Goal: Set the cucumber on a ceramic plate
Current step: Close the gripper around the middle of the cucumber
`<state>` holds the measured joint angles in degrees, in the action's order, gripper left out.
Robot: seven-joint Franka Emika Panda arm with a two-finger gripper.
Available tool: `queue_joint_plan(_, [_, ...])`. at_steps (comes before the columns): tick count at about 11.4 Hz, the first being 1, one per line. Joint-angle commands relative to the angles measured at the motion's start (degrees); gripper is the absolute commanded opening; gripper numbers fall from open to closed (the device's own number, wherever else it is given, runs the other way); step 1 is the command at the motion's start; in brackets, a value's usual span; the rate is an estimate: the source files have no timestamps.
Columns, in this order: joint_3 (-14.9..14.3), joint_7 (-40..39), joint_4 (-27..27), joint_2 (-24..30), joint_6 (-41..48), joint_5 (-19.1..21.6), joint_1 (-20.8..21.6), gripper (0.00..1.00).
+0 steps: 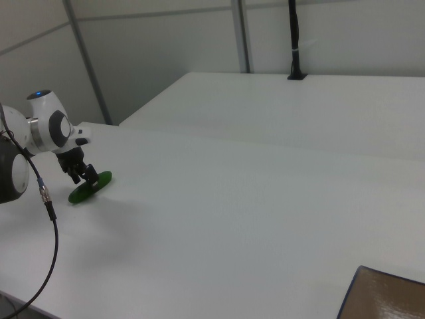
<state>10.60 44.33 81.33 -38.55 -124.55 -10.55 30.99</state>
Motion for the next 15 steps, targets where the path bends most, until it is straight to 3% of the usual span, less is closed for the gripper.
queue_joint_plan(1, [-0.23,1.81,-0.83,-1.0,-0.78,-2.88,0.56,0.77])
queue_joint_plan(4, [-0.23,1.9,-0.83,-1.0,-0.69,-3.16,0.56,0.38])
queue_joint_plan(7, [-0.23,1.81,-0.83,-0.73,-0.51,-4.3,0.56,0.29])
queue_joint_plan(9, [-0.23,1.81,-0.83,0.05,-0.43,-4.3,0.3,0.29])
queue_joint_plan(15, [-0.58,-0.99,4.87,11.2,0.1,-3.51,-4.27,0.29])
